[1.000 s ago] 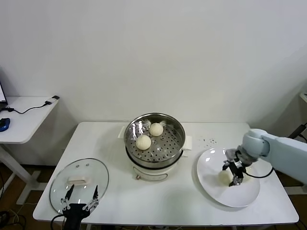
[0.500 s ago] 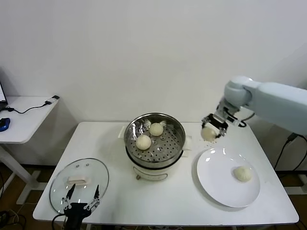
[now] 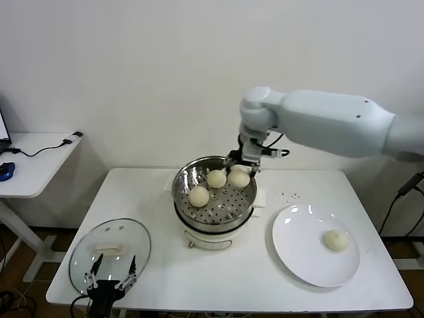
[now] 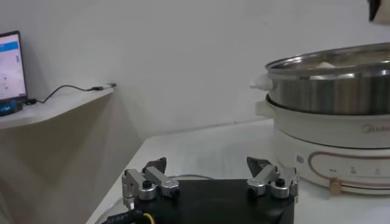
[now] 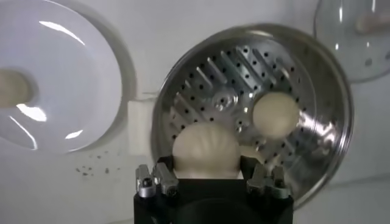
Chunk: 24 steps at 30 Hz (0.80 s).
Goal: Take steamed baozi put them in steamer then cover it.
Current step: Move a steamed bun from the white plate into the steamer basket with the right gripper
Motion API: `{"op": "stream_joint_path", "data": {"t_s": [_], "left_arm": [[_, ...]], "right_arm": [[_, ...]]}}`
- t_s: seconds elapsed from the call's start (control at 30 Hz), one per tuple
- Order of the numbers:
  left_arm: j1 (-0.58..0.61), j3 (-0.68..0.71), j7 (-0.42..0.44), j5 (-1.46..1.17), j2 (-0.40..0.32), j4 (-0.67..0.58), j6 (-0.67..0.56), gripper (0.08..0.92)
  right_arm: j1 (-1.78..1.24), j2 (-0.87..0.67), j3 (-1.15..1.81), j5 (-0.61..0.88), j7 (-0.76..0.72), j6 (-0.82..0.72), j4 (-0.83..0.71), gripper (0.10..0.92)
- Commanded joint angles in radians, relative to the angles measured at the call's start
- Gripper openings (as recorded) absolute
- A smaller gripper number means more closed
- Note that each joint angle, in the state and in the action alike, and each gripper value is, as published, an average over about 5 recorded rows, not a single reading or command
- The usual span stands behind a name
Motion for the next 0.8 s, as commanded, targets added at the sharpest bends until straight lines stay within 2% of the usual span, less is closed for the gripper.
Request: {"op": "stream_joint_path", "data": {"t_s": [0.03, 0.57, 0.67, 0.8], "left_arm": [[0.001, 0.000, 0.000, -0.003, 0.001, 0.007, -0.001, 0.823], [-0.007, -0.004, 0.000, -0.014, 0.003, 0.030, -0.003, 0.823], [-0.009, -0.002, 0.000, -0.014, 0.002, 0.031, -0.002, 0.823], [-0.010, 0.000, 0.000, -0.013, 0.001, 0.032, -0.002, 0.823]], "right_arm": [[-0.104, 0.123, 0.002, -0.062, -0.002, 0.061, -0.003, 0.695], [-0.186, 0.126, -0.012, -0.116, 0.036, 0.084, -0.027, 0.699], [-0.192, 0.126, -0.006, -0.125, 0.041, 0.083, -0.034, 0.722], [-0.192, 0.122, 0.022, -0.137, 0.030, 0.090, -0.042, 0.794]]}}
